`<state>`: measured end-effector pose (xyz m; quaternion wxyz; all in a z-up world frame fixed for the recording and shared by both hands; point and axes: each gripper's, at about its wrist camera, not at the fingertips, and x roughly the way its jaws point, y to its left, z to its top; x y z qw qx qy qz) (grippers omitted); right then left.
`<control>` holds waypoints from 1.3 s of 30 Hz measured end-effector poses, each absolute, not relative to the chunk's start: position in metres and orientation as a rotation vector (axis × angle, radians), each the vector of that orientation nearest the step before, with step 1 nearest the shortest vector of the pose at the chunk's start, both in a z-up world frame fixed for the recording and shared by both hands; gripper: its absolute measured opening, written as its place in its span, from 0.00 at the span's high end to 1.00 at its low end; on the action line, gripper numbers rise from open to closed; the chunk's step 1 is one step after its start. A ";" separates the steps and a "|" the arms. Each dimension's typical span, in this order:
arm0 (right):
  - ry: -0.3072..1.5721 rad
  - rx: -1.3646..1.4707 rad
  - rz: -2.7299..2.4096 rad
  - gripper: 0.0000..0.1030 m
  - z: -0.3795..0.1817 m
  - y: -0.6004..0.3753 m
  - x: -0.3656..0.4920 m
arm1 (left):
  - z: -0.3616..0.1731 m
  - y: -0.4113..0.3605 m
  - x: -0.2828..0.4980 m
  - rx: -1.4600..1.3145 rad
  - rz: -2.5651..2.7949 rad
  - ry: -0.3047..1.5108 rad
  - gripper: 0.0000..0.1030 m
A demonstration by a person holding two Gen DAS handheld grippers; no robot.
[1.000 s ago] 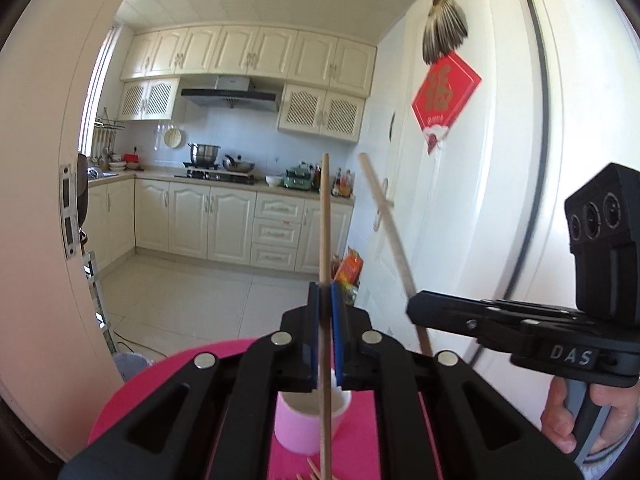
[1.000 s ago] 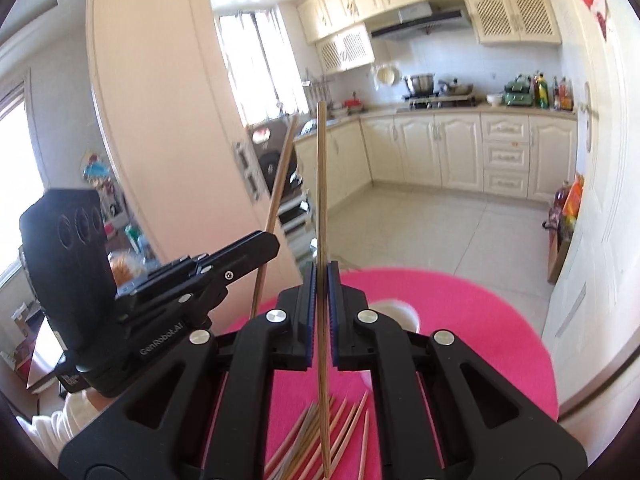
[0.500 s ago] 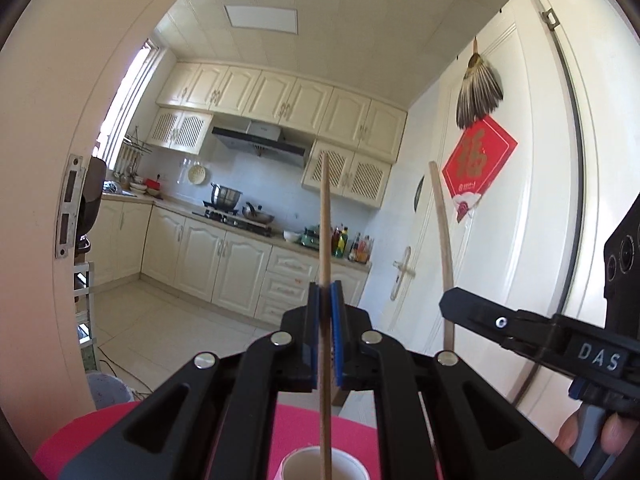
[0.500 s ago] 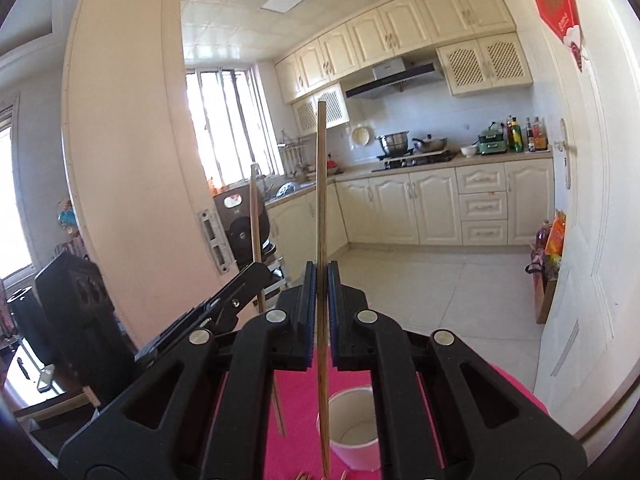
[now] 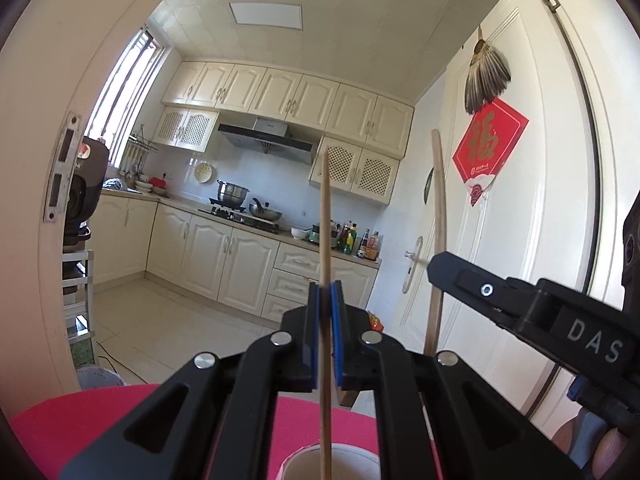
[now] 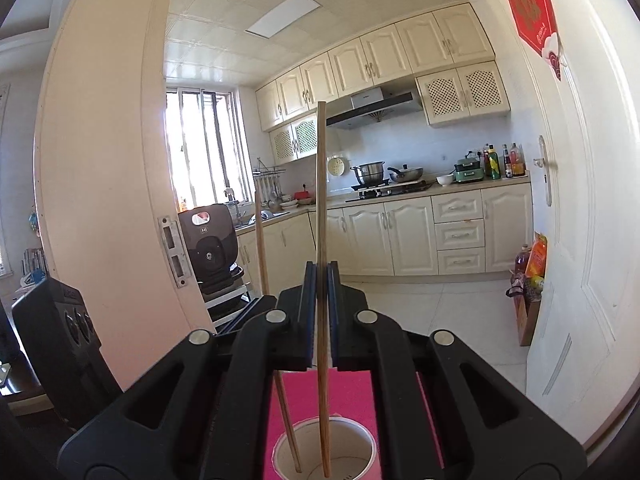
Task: Organize utensils
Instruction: 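Lift the left tool's chopstick upright into the pink cup while the right tool inserts its own, then open the left tool in the cup while the right tool releases its chopstick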
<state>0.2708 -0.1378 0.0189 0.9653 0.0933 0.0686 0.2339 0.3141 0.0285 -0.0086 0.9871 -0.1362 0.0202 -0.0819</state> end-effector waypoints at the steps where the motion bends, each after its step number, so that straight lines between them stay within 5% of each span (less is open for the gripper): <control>1: 0.139 0.185 0.471 0.94 0.016 -0.138 0.271 | -0.012 0.029 0.315 -0.275 -0.167 0.048 0.94; 24: 0.183 0.189 0.440 0.94 -0.018 -0.142 0.240 | -0.036 0.031 0.283 -0.193 -0.236 0.188 0.92; 27: 0.192 0.187 0.432 0.94 -0.021 -0.143 0.238 | -0.037 0.029 0.279 -0.182 -0.243 0.196 0.77; 39: 0.210 0.176 0.415 0.94 -0.028 -0.144 0.231 | -0.032 0.031 0.261 -0.173 -0.232 0.195 0.56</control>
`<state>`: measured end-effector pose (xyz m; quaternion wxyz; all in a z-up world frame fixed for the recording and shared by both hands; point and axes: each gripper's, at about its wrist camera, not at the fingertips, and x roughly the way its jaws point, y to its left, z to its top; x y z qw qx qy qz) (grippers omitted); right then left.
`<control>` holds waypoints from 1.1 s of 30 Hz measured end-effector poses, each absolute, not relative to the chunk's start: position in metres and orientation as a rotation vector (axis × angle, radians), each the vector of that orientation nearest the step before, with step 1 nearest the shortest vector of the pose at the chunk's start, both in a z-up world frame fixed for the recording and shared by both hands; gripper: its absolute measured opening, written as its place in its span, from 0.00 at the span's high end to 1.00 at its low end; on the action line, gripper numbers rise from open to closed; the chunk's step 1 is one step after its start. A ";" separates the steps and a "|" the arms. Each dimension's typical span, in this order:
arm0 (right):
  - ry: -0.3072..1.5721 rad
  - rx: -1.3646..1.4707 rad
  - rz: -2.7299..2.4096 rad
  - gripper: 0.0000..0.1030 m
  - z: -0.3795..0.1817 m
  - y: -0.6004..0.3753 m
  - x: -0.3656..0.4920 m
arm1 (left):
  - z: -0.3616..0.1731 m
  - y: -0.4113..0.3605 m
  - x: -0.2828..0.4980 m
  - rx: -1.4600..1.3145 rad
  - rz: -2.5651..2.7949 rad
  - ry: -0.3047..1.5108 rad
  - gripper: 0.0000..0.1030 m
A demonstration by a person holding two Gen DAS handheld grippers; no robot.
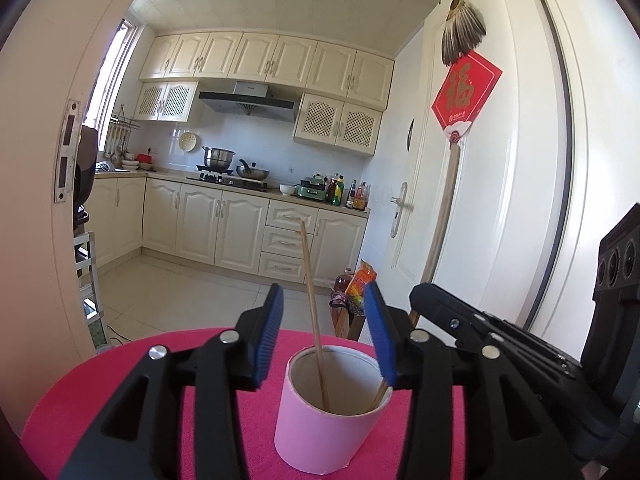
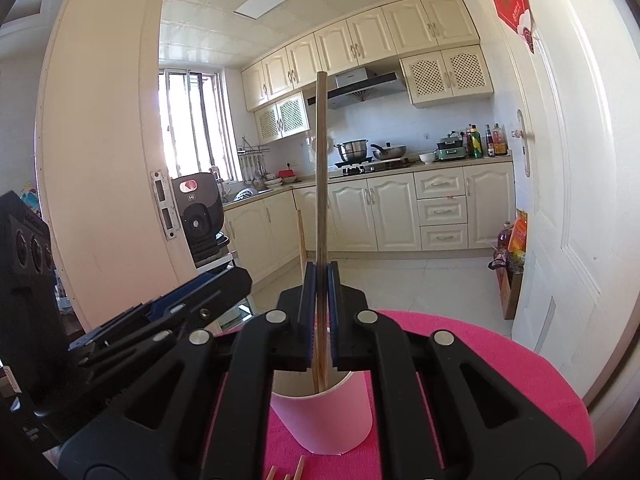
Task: Organize utensils
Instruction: 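Open the left tool in the cup while the right tool releases its chopstick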
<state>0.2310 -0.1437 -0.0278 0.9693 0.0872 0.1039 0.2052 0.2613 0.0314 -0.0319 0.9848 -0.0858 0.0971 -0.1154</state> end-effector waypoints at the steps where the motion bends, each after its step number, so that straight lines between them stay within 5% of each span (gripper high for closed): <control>1: 0.212 0.175 0.415 0.94 -0.028 -0.144 0.231 | -0.032 0.032 0.260 -0.172 -0.228 0.192 0.54; 17: 0.236 0.177 0.406 0.93 -0.030 -0.143 0.227 | -0.022 0.045 0.239 -0.187 -0.181 0.170 0.49; 19: 0.236 0.178 0.401 0.88 -0.028 -0.144 0.226 | -0.018 0.045 0.236 -0.187 -0.179 0.169 0.48; 23: 0.206 0.184 0.384 0.51 -0.023 -0.147 0.219 | -0.013 0.046 0.229 -0.177 -0.165 0.156 0.47; 33: 0.179 0.173 0.363 0.40 -0.008 -0.153 0.198 | 0.002 0.050 0.203 -0.158 -0.162 0.155 0.41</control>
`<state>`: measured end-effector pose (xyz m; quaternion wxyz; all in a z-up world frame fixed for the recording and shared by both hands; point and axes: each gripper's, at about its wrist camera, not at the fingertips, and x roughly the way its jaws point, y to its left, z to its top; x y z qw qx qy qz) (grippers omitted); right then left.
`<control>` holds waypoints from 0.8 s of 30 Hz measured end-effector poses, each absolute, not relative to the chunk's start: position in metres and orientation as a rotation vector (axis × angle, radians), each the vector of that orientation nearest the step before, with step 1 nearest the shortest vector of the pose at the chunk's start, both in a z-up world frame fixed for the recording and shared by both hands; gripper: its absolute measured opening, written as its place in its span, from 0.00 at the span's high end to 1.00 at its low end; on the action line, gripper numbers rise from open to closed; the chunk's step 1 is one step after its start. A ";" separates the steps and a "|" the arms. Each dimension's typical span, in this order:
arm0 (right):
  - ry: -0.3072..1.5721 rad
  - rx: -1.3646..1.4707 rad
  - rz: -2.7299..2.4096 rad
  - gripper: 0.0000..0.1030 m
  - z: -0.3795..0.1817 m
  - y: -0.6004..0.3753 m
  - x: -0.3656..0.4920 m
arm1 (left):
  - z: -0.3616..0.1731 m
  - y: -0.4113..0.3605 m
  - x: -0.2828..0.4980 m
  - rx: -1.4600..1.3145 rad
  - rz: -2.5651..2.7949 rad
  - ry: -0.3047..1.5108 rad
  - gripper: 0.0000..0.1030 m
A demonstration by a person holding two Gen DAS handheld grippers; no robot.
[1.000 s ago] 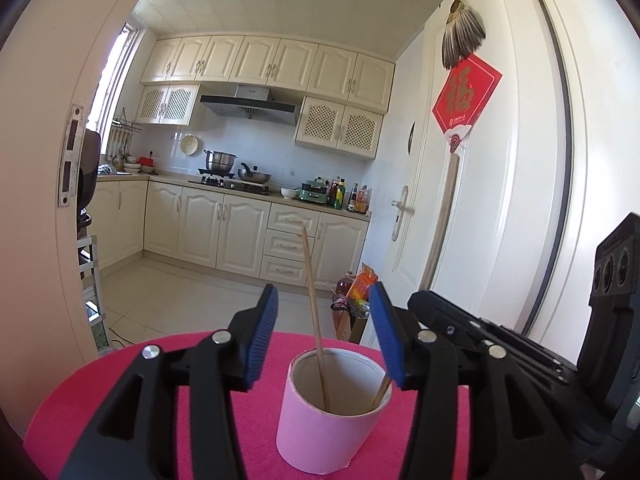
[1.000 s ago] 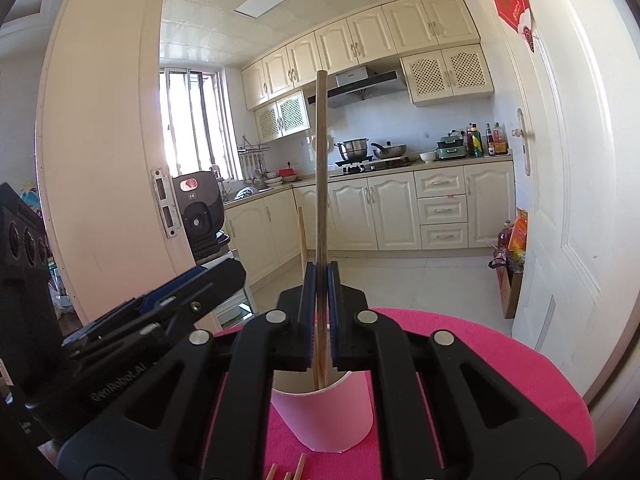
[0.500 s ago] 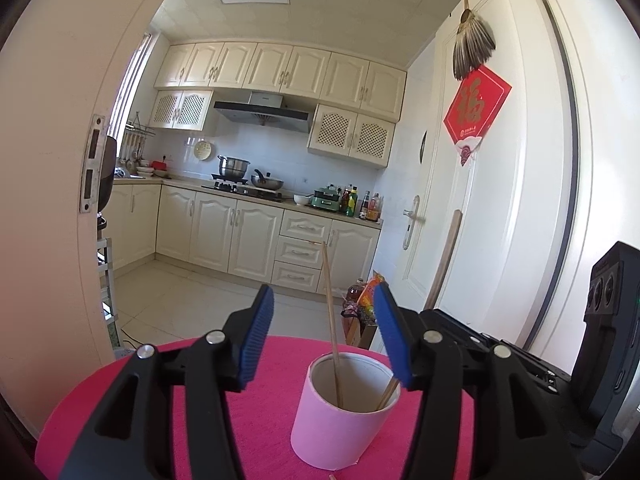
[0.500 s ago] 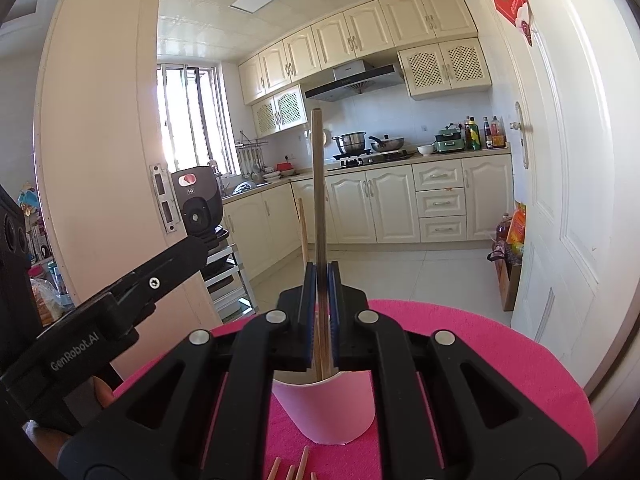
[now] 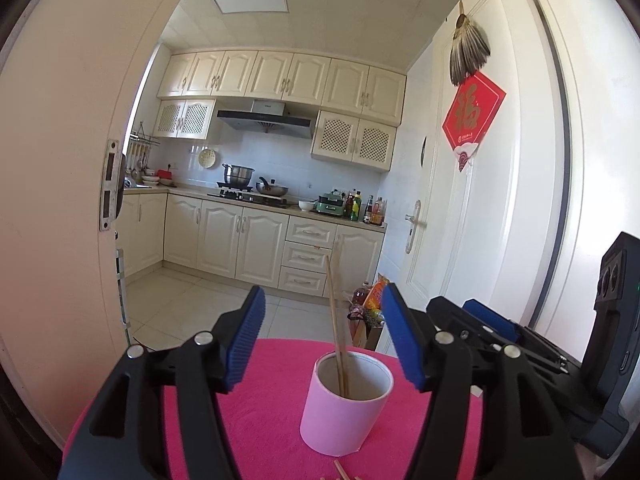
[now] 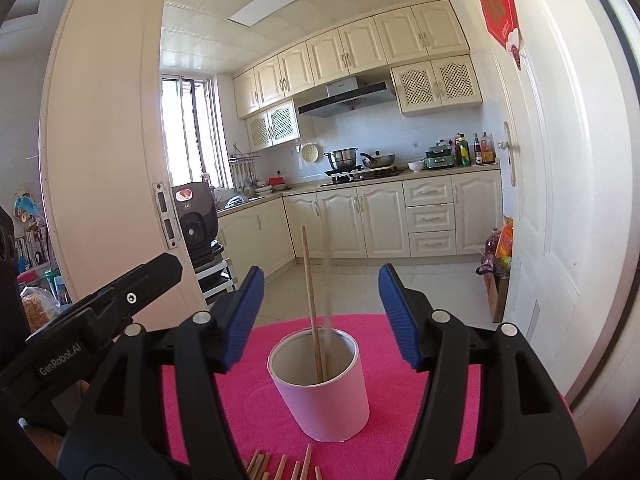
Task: Organize utensils
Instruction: 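Open the left tool in the cup while the right tool releases its chopstick, then lower the left tool onto another chopstick and close it while the right tool grasps one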
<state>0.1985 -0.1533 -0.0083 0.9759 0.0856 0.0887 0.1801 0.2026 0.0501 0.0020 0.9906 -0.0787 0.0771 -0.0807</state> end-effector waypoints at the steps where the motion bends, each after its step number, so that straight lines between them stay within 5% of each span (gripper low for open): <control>1: 0.175 0.170 0.361 0.39 -0.007 -0.154 0.196 | 0.004 0.050 0.199 -0.155 -0.160 0.154 0.40; 24: 0.259 0.047 0.338 0.36 -0.003 -0.171 0.122 | 0.003 0.041 0.132 -0.109 -0.137 0.354 0.34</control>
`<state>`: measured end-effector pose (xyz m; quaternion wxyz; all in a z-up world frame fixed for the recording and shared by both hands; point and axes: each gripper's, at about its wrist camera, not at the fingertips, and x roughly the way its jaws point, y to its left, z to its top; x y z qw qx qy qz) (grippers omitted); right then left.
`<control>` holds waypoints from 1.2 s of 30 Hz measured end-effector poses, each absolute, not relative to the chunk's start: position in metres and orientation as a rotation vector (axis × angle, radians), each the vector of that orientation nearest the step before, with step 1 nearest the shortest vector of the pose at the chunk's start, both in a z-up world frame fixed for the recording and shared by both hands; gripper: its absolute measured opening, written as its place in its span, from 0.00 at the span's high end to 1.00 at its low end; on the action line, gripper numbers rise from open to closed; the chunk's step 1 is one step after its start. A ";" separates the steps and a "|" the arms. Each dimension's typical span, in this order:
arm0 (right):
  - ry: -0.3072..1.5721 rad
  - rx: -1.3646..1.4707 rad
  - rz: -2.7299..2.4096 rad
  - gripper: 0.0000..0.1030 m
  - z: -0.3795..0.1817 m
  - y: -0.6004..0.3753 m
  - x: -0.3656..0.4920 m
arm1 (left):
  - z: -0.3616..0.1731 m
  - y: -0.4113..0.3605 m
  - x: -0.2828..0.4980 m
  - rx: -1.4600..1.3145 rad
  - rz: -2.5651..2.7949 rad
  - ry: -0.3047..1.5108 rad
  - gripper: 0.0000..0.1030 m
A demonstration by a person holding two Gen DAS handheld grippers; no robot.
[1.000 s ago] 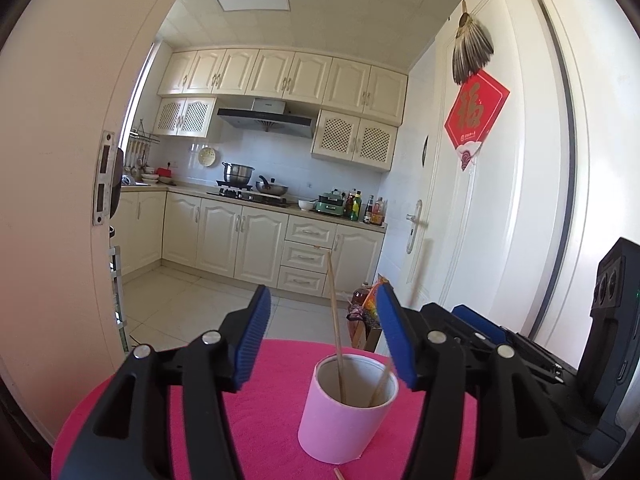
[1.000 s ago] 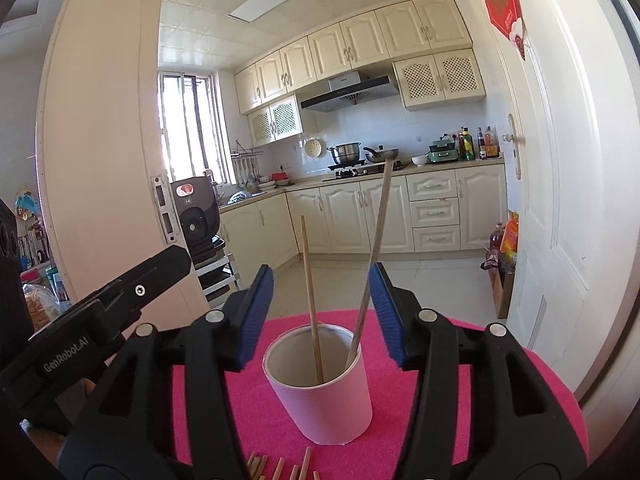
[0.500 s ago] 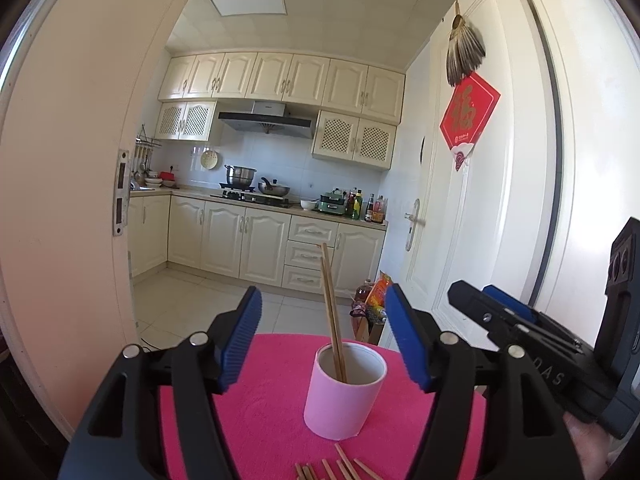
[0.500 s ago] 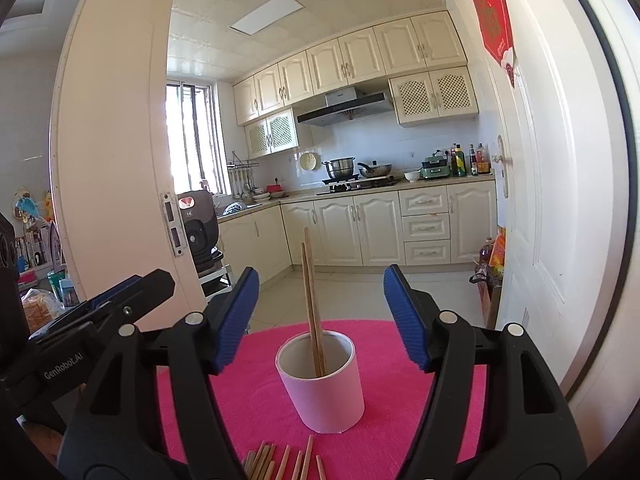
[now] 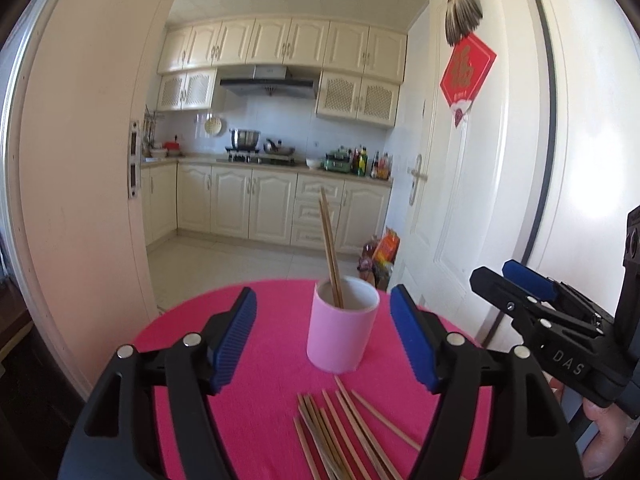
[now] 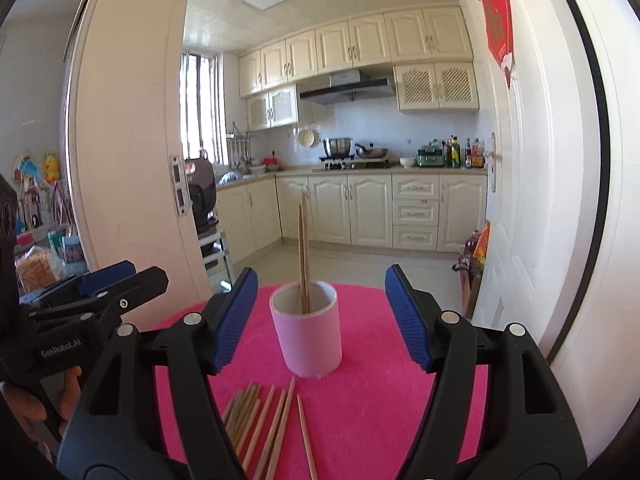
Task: Organize utensils
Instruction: 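Lower the left tool onto another chopstick and close it while the right tool grasps one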
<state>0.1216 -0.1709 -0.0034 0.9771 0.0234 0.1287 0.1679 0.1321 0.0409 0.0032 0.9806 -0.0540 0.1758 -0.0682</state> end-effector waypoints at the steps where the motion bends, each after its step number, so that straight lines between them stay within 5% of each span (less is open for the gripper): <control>1: 0.279 0.040 0.339 0.36 -0.007 -0.171 0.121 | 0.001 0.041 0.133 -0.116 -0.139 0.379 0.34; 22: 0.635 0.006 0.352 0.36 -0.083 -0.191 0.135 | -0.093 0.054 0.169 -0.199 -0.187 0.918 0.34; 36: 0.797 -0.042 0.456 0.36 -0.103 -0.181 0.146 | -0.127 0.042 0.173 -0.123 -0.162 1.092 0.34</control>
